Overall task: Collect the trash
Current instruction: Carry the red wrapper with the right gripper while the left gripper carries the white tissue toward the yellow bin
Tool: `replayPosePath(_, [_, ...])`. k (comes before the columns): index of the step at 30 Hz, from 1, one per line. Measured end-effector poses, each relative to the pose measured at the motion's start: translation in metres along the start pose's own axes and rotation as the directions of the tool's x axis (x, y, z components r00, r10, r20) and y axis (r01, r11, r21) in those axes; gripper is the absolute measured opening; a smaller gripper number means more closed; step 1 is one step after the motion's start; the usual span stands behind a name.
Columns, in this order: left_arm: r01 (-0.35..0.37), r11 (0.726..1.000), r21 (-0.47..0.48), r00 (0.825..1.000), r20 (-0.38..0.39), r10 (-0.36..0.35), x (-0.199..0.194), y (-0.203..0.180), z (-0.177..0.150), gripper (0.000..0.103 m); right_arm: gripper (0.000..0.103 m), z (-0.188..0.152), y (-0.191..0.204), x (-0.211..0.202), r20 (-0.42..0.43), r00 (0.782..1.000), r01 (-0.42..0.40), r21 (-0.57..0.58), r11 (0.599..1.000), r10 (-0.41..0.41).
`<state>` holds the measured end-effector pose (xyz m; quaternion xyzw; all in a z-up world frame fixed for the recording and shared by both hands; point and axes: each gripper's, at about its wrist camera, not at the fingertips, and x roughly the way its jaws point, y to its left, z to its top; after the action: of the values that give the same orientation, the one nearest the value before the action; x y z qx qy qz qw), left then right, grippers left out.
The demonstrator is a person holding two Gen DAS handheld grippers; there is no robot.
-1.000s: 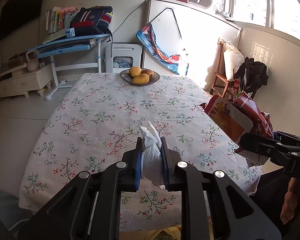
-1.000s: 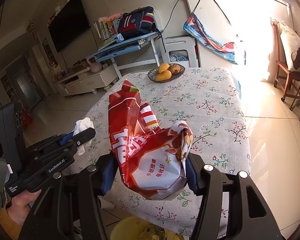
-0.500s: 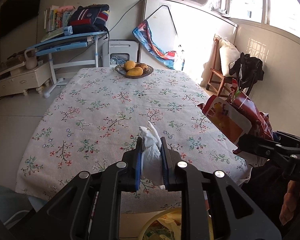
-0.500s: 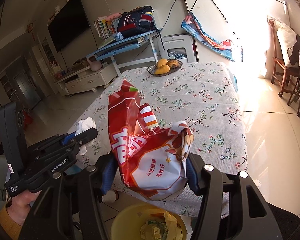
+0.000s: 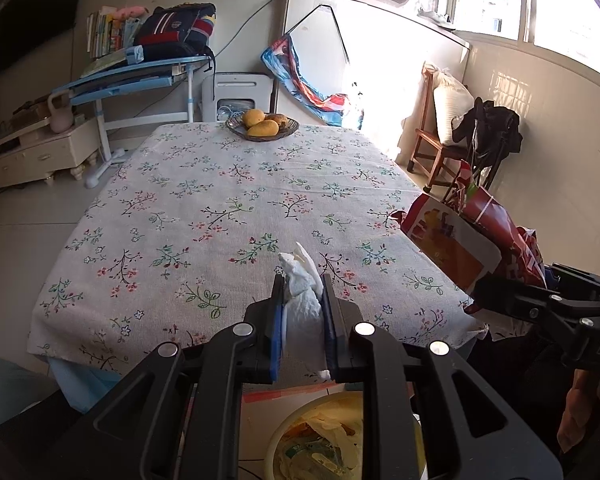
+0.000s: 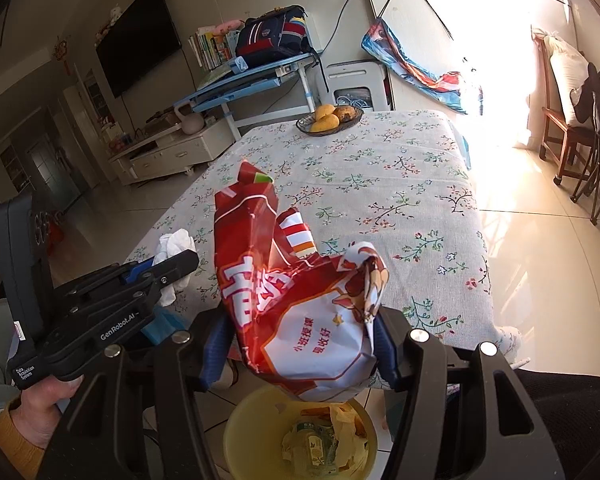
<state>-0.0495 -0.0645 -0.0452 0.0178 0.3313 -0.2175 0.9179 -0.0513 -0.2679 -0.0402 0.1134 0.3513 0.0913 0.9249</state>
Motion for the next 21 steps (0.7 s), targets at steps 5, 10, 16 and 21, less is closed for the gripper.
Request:
replayPosePath(5, [0.004, 1.000, 0.004, 1.000, -0.007, -0.004, -0.005, -0.004, -0.008, 0.017, 0.059, -0.008, 0.001, -0.006, -0.009, 1.000, 0.002, 0.007, 1.000, -0.002])
replayPosePath(10, [0.005, 1.000, 0.008, 1.000, -0.012, -0.005, -0.008, -0.007, -0.013, 0.017, 0.059, -0.016, 0.002, -0.008, -0.026, 1.000, 0.004, 0.011, 1.000, -0.003])
replayPosePath(16, [0.004, 1.000, 0.010, 1.000, -0.021, -0.004, -0.011, -0.008, -0.020, 0.017, 0.060, -0.025, 0.000, -0.013, -0.042, 0.999, 0.008, 0.026, 1.000, -0.007])
replayPosePath(21, [0.003, 1.000, 0.012, 1.000, -0.026, -0.003, -0.015, -0.008, -0.025, 0.017, 0.060, -0.032, 0.001, -0.017, -0.051, 0.999, 0.009, 0.028, 1.000, -0.007])
